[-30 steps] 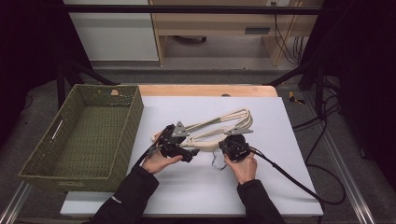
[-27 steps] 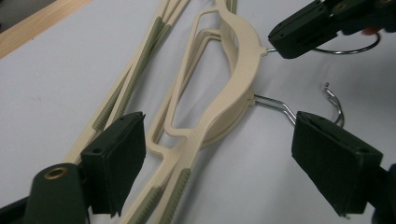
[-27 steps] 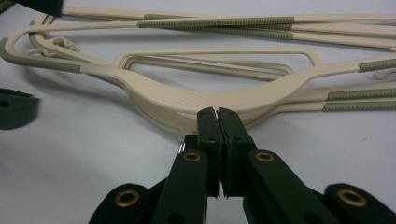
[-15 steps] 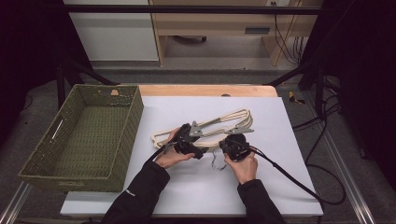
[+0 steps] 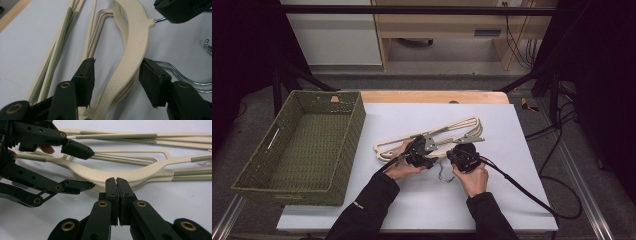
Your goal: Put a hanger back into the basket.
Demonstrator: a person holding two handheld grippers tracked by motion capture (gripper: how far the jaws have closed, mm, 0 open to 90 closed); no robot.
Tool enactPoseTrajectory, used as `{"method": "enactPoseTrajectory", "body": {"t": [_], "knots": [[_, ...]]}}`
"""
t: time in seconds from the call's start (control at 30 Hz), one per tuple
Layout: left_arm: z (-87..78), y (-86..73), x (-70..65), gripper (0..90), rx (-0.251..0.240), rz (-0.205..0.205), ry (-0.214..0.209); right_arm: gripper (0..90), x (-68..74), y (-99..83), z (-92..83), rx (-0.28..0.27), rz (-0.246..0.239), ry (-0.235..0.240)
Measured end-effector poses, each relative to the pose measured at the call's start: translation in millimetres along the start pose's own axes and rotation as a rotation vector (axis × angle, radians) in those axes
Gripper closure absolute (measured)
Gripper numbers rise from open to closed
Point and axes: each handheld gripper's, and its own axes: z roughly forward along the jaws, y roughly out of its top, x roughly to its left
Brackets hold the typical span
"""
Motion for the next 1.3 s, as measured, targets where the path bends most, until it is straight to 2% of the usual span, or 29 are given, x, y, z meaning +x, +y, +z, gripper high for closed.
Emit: {"method": "enactPoseTrajectory", "body": {"t": [0.13,0.2,0.4,0.47,0.53,0.67,0.7,0.73,0.77,0.9,1.0,1.13,1.3], "knots": [[0.0,0.9,-2.4,58.7,0.002,0.027,0.018,89.2,-0.3,0.5,-0.7,-0.004,-0.001,-0.004],[-0.8,1.2,-2.9,63.4,-0.007,0.034,0.01,89.1,-0.4,0.5,-1.4,-0.006,-0.003,-0.002],[-1.7,1.6,-5.6,66.7,0.01,0.087,0.014,88.5,0.1,1.4,-2.9,-0.001,0.002,0.003],[-1.2,1.4,-6.6,67.4,0.007,0.098,0.015,84.9,-0.8,2.4,-4.3,-0.006,0.001,0.014],[-0.9,1.2,-7.3,67.7,0.008,0.105,0.02,79.9,-1.1,4.5,-9.0,-0.028,0.005,0.024],[-2.8,1.2,-6.8,68.1,0.006,0.113,0.017,72.4,-6.1,11.3,-32.7,-0.126,-0.01,0.028],[-3.8,1.3,-6.5,68.4,0.0,0.11,0.016,69.3,-10.2,13.4,-40.4,-0.158,-0.024,0.013],[-5.3,1.5,-6.0,68.6,-0.004,0.109,0.016,66.8,-13.3,14.9,-48.3,-0.185,-0.01,-0.001],[-7.1,1.8,-5.3,68.9,-0.007,0.108,0.016,65.3,-19.2,15.3,-56.0,-0.21,-0.022,-0.004],[-15.8,3.3,-0.5,70.9,-0.009,0.116,0.017,58.2,-40.5,9.5,-76.9,-0.283,-0.001,-0.003],[-21.5,4.5,6.0,72.2,-0.016,0.105,0.013,53.6,-54.9,-0.8,-82.0,-0.299,0.021,0.0],[-26.9,9.4,10.8,74.4,-0.02,0.103,0.026,44.1,-68.8,-15.4,-82.0,-0.281,0.026,-0.001],[-33.7,12.7,19.1,79.2,-0.023,0.085,0.034,31.4,-76.8,-26.5,-82.0,-0.308,0.047,0.026]]}}
